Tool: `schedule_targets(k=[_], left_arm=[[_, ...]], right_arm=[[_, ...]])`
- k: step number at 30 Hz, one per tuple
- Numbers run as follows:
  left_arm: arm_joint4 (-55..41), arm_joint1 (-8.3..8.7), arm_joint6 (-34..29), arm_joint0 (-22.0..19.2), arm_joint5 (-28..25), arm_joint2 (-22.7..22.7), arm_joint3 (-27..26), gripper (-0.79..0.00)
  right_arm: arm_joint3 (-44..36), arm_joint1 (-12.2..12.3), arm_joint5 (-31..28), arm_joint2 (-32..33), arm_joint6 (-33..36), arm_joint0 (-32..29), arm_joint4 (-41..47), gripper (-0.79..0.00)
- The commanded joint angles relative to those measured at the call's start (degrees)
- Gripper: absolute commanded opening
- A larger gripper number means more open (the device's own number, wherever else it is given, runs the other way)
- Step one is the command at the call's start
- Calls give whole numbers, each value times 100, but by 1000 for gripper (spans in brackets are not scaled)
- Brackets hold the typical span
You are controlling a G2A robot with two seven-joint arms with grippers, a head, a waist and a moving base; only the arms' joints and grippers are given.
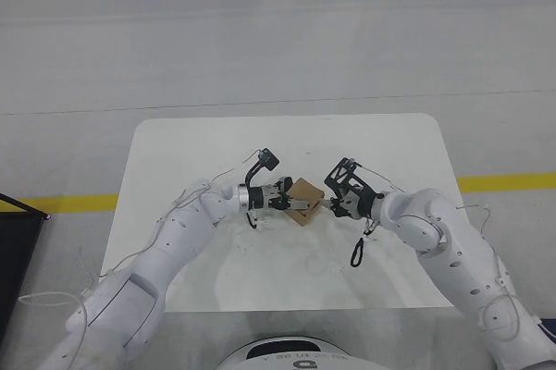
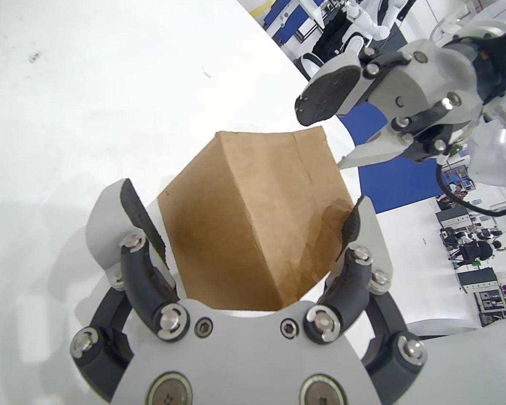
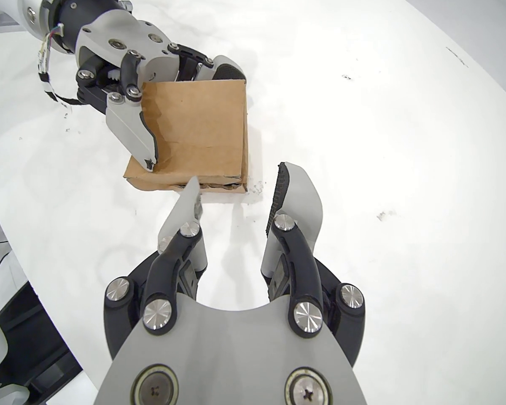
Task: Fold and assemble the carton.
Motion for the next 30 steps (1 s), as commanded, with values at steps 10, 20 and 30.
schedule_targets(k=[10, 20, 30], left_arm=[[-130, 19, -60, -1, -55, -54, 3, 0], [-148, 27, -68, 11, -71, -69, 3, 0], [-181, 24, -66, 1, -83, -75, 11, 0]], right_arm=[[-33, -17, 23, -131, 89, 50, -95, -409], [122, -105, 266, -435, 72, 297, -81, -422], [172, -127, 330, -439, -14, 325, -26, -413]])
